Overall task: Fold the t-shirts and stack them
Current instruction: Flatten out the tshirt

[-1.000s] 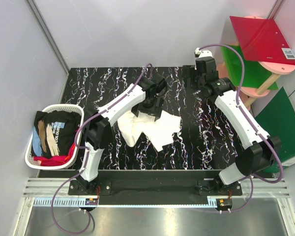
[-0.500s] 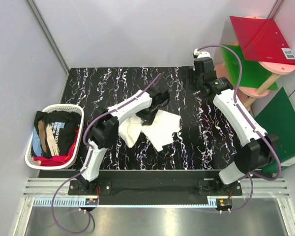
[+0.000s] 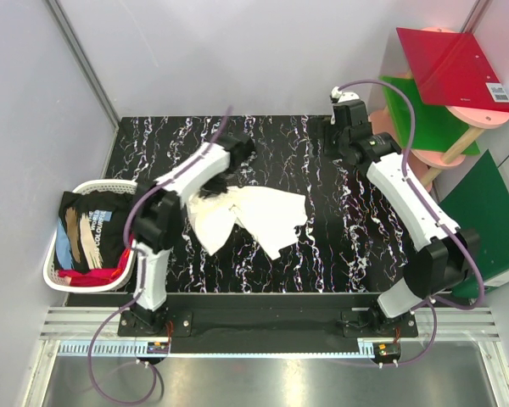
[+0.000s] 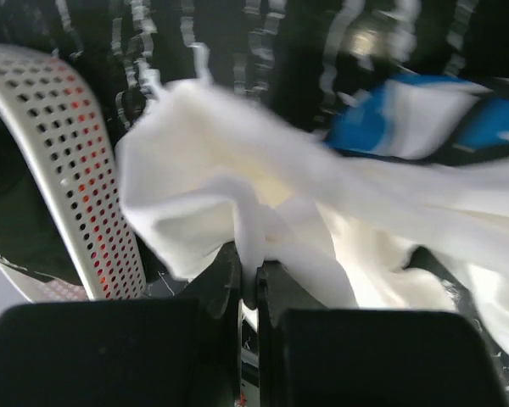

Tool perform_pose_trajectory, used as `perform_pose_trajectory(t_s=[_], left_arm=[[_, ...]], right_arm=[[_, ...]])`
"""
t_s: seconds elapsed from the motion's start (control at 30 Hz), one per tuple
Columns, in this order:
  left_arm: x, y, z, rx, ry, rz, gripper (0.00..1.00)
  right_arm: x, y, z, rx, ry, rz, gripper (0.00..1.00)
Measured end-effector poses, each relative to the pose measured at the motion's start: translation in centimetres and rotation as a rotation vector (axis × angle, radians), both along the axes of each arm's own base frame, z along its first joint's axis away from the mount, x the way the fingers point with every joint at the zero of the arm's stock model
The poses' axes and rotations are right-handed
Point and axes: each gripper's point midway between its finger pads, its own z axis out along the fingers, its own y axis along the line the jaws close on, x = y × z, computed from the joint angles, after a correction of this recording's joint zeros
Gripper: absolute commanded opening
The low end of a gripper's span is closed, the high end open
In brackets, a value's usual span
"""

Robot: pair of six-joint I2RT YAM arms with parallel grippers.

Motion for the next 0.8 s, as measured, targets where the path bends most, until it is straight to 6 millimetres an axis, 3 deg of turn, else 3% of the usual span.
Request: perform_pose_trajectory(t_s=[0.13,0.23,0.37,0.43,0.6,0.8], left_arm=[[0.3,4.1,3.9,-0.069,-0.117,0.160,0.00],[0.5,6.4,6.0,-0.105,-0.190,0.249,0.00],[0.8,7.4,5.4,-0.096,-0.184,0.293,0.00],[1.0,7.9,4.4,-0.082,-0.161,0.310,0.00],[1.6,9.1,2.7,-0.055,-0.121,0.347,0.00],[4.5,10.9,3.2,-0.069,-0.166,0.398,0.00]], right_arm=[[-1.1,2.3,-2.9,0.064,0.130,0.099,1.00],[-2.6,5.6,-7.6,0.160,0.338,0.212,1.00],[-6.3,8.6,-14.4,0.289,0.684,0.296,0.93],[-8.4,9.3,-16.5,0.334,0.835,0.308,0.92],[-12.4,8.8,-17.2,0.354,1.055,0.293,0.93],[-14.1,7.9,-15.6,0.334,1.101,0.269,0.91]])
